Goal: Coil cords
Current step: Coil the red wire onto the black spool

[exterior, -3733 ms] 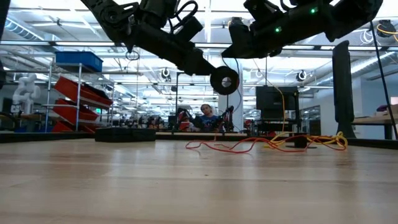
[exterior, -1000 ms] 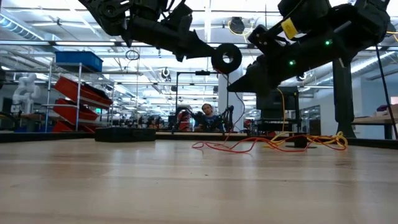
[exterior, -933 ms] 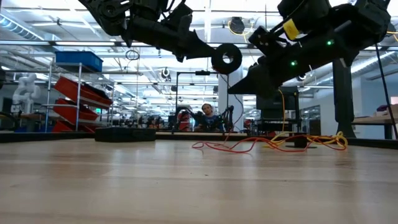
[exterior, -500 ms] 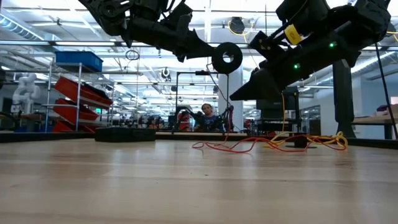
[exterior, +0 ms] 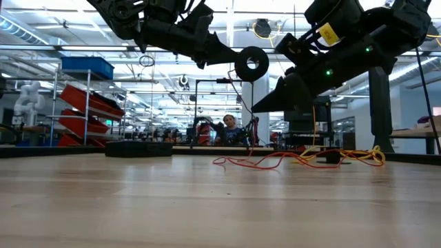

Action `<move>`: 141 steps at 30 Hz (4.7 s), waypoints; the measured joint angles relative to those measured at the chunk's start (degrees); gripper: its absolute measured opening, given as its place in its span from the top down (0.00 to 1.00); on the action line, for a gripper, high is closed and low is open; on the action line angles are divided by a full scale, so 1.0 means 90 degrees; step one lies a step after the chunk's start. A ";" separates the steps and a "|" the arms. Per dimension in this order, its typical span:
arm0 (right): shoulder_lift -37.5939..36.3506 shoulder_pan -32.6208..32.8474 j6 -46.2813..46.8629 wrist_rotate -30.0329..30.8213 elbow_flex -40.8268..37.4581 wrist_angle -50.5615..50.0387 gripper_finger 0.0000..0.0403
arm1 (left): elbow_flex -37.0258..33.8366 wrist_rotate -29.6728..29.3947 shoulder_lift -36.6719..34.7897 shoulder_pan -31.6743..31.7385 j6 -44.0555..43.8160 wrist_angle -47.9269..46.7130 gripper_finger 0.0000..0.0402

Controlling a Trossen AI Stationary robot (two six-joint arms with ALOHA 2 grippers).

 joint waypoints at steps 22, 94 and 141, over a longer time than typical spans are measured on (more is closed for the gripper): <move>0.0005 -0.0504 0.0174 -0.0873 0.0002 0.0002 0.81 | 0.0000 0.0002 0.0002 -0.0005 -0.0020 0.0008 1.00; 0.0272 -0.1027 0.1445 0.0233 0.0010 -0.0342 1.00 | -0.0002 0.0363 -0.0164 0.0096 0.0532 -0.1923 1.00; -0.0199 -0.0692 -0.0183 0.0855 0.0712 0.0589 1.00 | -0.0010 -0.2773 0.0804 -0.0389 0.0105 0.1545 1.00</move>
